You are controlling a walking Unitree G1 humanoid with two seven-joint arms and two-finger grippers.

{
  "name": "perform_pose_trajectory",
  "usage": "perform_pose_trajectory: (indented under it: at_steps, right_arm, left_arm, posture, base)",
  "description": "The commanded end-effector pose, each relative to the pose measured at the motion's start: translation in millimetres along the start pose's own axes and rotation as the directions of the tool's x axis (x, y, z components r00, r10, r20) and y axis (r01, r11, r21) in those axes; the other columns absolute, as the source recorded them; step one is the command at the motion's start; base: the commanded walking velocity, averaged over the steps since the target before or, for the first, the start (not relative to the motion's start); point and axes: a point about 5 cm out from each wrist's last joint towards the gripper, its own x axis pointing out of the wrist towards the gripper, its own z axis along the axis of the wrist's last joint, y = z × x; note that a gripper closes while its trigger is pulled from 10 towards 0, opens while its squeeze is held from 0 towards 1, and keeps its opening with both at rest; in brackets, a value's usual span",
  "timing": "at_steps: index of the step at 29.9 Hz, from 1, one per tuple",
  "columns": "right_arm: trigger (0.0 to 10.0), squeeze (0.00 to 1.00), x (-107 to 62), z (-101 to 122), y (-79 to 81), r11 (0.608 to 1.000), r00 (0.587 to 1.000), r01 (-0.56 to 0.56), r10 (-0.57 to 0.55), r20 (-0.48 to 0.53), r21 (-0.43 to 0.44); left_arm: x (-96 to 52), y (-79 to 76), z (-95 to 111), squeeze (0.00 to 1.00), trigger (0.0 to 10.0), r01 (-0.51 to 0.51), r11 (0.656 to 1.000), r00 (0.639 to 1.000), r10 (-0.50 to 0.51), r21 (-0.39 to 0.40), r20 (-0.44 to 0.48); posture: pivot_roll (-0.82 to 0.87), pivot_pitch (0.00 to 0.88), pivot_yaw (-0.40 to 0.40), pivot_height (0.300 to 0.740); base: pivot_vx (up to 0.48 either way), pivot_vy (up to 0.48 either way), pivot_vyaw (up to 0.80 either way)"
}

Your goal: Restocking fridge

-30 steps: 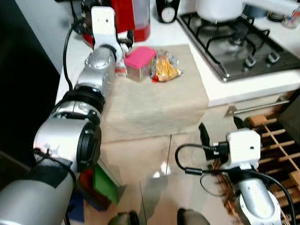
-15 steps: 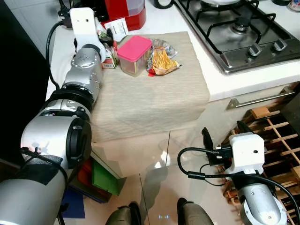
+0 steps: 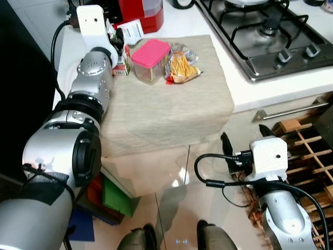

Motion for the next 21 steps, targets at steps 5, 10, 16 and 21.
perform_pose_trajectory:
  at_steps: [5,10,16,21]
  right_arm:
    - [10.0,0.00,19.3,-3.3,0.2,1.000,0.999,0.009,-0.009,0.032,0.027]
    - [10.0,0.00,33.8,-0.2,3.2,1.000,0.997,-0.004,0.002,0.074,0.028]
    - [10.0,0.00,55.5,7.3,1.2,1.000,0.990,0.010,-0.012,0.144,0.016]
    - [10.0,0.00,73.2,16.2,-8.6,0.999,0.977,0.050,-0.052,0.205,0.013]
  left_arm:
    - [1.1,-2.7,8.5,0.00,0.0,0.048,0.999,0.998,-0.047,-0.020,0.042]
    - [3.0,-6.4,26.8,0.00,0.0,0.084,0.995,0.990,-0.076,-0.060,0.122]
    - [2.2,-4.8,55.8,0.00,0.0,0.149,0.985,0.955,-0.122,-0.084,0.269]
    - [-8.0,-3.2,72.0,0.00,0.0,0.221,0.975,0.897,-0.204,0.002,0.392]
  posture:
    - [-0.20,0.049,0.123,0.740]
    - [-0.19,0.009,0.121,0.740]
    - [-0.17,0.000,0.131,0.740]
    - [-0.12,0.000,0.116,0.740]
  base:
    - [0.000,0.000,0.00]
    - [0.000,0.000,0.00]
    - [0.000,0.000,0.00]
    - [0.000,0.000,0.00]
